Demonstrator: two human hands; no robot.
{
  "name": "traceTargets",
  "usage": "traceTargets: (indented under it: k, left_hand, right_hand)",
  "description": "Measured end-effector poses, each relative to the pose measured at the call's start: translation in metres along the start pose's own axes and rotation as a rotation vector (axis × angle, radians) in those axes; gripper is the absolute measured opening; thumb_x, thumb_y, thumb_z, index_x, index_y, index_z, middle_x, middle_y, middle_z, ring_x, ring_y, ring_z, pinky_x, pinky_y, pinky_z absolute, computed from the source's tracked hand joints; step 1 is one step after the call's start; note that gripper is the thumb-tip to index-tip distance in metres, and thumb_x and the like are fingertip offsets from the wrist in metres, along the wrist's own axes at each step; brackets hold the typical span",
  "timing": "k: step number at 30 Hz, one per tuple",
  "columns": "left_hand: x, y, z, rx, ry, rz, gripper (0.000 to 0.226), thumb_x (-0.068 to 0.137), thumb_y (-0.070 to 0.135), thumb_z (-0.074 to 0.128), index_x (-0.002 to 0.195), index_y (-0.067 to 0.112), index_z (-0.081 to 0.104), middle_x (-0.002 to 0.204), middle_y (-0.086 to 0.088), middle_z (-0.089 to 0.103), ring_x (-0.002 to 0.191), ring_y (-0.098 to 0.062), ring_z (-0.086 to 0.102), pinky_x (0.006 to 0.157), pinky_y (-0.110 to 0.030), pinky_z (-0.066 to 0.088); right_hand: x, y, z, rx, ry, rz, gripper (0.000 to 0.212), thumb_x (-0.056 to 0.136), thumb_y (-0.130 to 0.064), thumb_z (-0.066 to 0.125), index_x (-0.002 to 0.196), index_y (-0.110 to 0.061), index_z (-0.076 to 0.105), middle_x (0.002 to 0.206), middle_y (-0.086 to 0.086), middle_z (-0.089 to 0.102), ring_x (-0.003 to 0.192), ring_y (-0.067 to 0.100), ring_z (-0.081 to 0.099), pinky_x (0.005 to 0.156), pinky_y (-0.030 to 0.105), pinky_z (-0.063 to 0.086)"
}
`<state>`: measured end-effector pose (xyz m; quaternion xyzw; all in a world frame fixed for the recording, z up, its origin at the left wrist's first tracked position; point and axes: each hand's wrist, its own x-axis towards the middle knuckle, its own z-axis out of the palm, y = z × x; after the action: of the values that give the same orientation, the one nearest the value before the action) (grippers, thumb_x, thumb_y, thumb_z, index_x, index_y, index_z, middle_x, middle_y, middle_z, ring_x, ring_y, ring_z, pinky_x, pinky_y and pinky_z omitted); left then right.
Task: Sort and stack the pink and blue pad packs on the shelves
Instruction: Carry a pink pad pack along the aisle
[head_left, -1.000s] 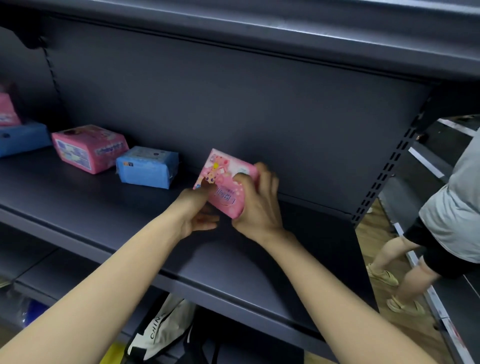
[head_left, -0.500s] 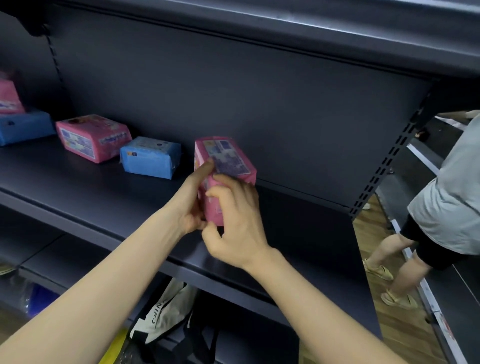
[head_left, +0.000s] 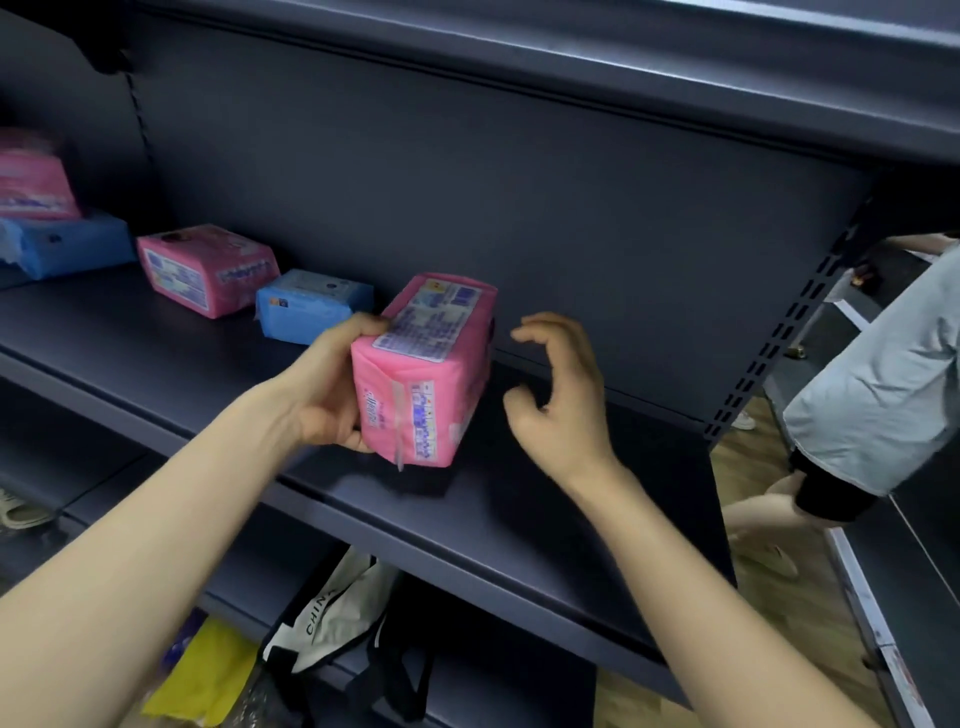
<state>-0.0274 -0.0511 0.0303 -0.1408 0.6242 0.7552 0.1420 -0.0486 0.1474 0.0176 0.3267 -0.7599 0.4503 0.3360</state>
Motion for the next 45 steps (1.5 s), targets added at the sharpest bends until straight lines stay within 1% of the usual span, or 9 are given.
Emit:
traceTargets:
  k: [3,6,8,15,20,27,32,36,45]
  left_hand:
    - [-0.007,0.000,-0.007,-0.071,-0.054,-0.023,0.046,0.060,0.052,0.055,0.082,0.013,0.065,0.071,-0.014,0.070,0.079,-0.036,0.060,0.078,-0.050,0.042]
    - [-0.010,-0.007,-0.015,-0.137,-0.135,-0.040,0.062,0.012,0.043,0.082,0.065,0.012,0.074,0.072,-0.014,0.070,0.065,-0.033,0.067,0.082,-0.048,0.041]
    - [-0.007,-0.013,-0.020,-0.181,-0.149,-0.051,0.064,0.000,0.033,0.085,0.059,0.011,0.074,0.068,-0.012,0.068,0.057,-0.028,0.066,0.078,-0.042,0.042]
    - [-0.014,-0.023,-0.019,-0.244,-0.200,-0.140,0.070,0.000,0.031,0.089,0.064,0.007,0.075,0.069,-0.013,0.070,0.058,-0.028,0.067,0.057,-0.039,0.057]
    - [-0.021,-0.025,-0.028,-0.316,-0.212,0.037,0.080,0.029,0.063,0.082,0.094,0.016,0.075,0.112,-0.010,0.067,0.100,-0.030,0.064,0.089,-0.051,0.047]
    - [-0.051,-0.036,-0.026,0.165,0.138,0.389,0.066,0.050,0.037,0.074,0.113,0.034,0.054,0.104,0.009,0.069,0.092,-0.007,0.067,0.067,-0.024,0.054]
    - [-0.072,-0.055,-0.027,0.227,0.429,0.529,0.068,0.065,0.002,0.077,0.123,0.022,0.047,0.106,0.003,0.068,0.090,-0.007,0.067,0.074,-0.021,0.055]
    - [-0.095,-0.068,-0.039,0.249,0.568,0.555,0.067,0.059,0.002,0.079,0.113,0.028,0.049,0.099,0.006,0.067,0.083,0.000,0.066,0.071,-0.016,0.053]
    - [-0.159,-0.101,-0.076,0.270,0.810,0.511,0.080,0.053,0.020,0.076,0.127,0.022,0.045,0.106,0.006,0.066,0.091,-0.004,0.065,0.080,-0.022,0.053]
  right_hand:
    - [0.009,0.011,-0.010,0.084,-0.236,0.212,0.044,0.072,-0.016,0.061,0.115,-0.016,0.051,0.117,-0.007,0.040,0.111,0.002,0.040,0.096,0.001,0.024]
    - [0.014,0.023,-0.015,0.296,-0.481,0.391,0.071,0.063,-0.027,0.075,0.121,-0.040,0.036,0.133,-0.008,0.041,0.125,0.010,0.041,0.105,0.019,0.032]
    - [0.015,0.026,-0.018,0.424,-0.587,0.440,0.081,0.053,-0.034,0.075,0.124,-0.041,0.035,0.131,-0.010,0.046,0.123,0.009,0.046,0.102,0.028,0.039]
    - [0.018,0.020,-0.018,0.756,-0.776,0.503,0.088,0.042,-0.011,0.075,0.122,-0.030,0.042,0.117,-0.007,0.056,0.095,0.007,0.062,0.075,0.024,0.052]
    - [0.017,0.022,-0.008,0.764,-0.544,0.678,0.073,0.041,0.003,0.071,0.104,-0.025,0.049,0.094,-0.002,0.062,0.075,0.008,0.064,0.059,0.024,0.053]
    - [0.021,0.009,0.013,0.695,-0.542,0.784,0.060,0.057,0.008,0.077,0.097,-0.027,0.048,0.089,-0.005,0.063,0.062,0.003,0.064,0.047,0.023,0.051]
    - [0.022,-0.017,0.035,0.580,-0.632,0.634,0.068,0.070,0.012,0.070,0.116,-0.030,0.041,0.095,-0.010,0.060,0.075,0.002,0.063,0.061,0.021,0.055]
    - [0.022,-0.044,0.051,0.378,-0.743,0.412,0.070,0.067,0.004,0.074,0.127,-0.018,0.046,0.110,0.002,0.060,0.090,0.012,0.063,0.083,0.030,0.054]
    - [0.012,-0.107,0.100,0.141,-0.959,-0.002,0.065,0.068,-0.019,0.076,0.127,-0.024,0.050,0.121,0.001,0.045,0.104,0.015,0.051,0.092,0.027,0.043]
